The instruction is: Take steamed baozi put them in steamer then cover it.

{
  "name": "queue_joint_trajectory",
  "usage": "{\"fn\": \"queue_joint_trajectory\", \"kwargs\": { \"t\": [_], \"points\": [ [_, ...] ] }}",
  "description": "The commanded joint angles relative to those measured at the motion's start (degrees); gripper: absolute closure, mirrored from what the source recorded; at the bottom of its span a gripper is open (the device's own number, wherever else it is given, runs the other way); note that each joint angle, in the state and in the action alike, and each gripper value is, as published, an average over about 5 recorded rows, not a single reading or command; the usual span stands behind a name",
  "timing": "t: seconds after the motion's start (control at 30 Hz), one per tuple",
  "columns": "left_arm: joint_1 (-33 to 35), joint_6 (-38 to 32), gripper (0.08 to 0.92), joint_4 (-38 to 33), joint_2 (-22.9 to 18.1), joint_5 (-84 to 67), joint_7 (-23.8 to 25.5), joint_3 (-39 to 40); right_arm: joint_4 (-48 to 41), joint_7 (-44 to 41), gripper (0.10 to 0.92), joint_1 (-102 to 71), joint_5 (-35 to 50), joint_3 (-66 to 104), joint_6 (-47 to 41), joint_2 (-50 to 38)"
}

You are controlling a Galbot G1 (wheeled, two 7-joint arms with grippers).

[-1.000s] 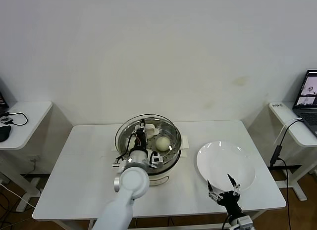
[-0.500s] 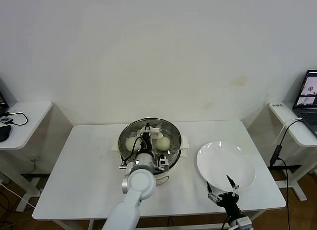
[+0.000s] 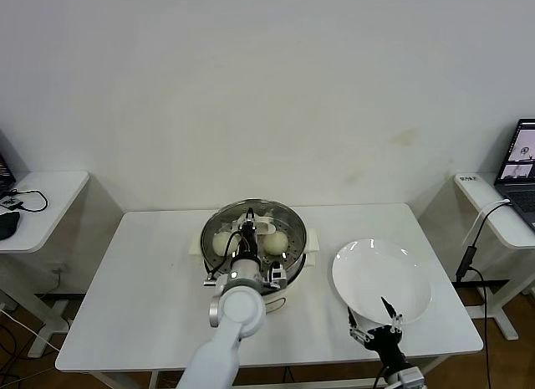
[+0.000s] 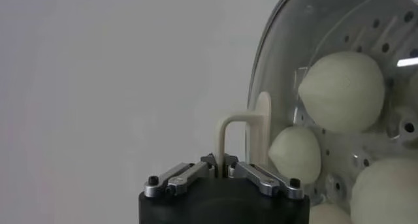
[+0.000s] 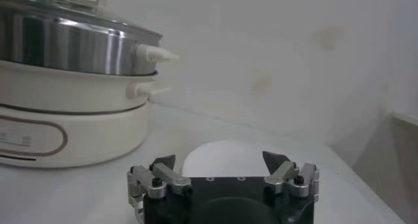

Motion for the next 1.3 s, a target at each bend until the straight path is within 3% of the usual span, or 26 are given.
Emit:
{"fn": "queue_joint_trajectory", "kwargs": {
  "t": [0.03,0.4,0.67,0.73,0.8,0.9,0.97,1.13,1.3],
  "points": [
    [1.24,-0.26,0.739,-2.84,0.18,0.08,-0.27,0.4,0.08,0.01,0.203,-0.06,-0.15,-0.16,-0.07,0.07],
    [9.48,-0.97,0.418,-15.0,5.21,-2.86,-0.29,1.01,0.45,0.02,0.202,-0.85,-0.67,-0.31,-0.09,0.28],
    [18.19,-2.76,0.205,-28.49,11.58,-12.74,-2.19,0.15,0.39,0.05,0.202,-1.28,-0.8,-0.35,-0.05,0.2],
    [22.26,-4.07,0.186,-31.38,12.75,-17.3,-4.51,-1.27,0.29,0.05,0.203,-1.47,-0.63,-0.22,0.03,-0.09],
    [27.42,-7.14,0.179,-33.18,13.03,-23.85,-10.33,-4.22,0.21,0.15,0.203,-1.84,-0.18,-0.11,0.2,-0.61],
    [35.03,-15.93,0.177,-33.32,12.29,-40.69,-21.0,-11.08,0.39,0.5,0.203,-3.11,1.41,-0.13,0.63,-1.99],
    [39.18,-21.78,0.177,-32.53,12.26,-55.65,-25.41,-15.85,0.57,0.79,0.203,-4.26,2.49,-0.18,0.97,-3.14],
    [47.41,-31.4,0.177,-30.3,12.15,-84.73,-28.6,-25.94,1.38,1.44,0.203,-6.28,3.56,-0.45,1.5,-4.59],
    [53.74,-32.56,0.177,-28.73,12.29,-98.89,-28.89,-29.57,2.94,1.77,0.203,-8.09,5.07,-0.91,1.61,-5.83]
  ]
}}
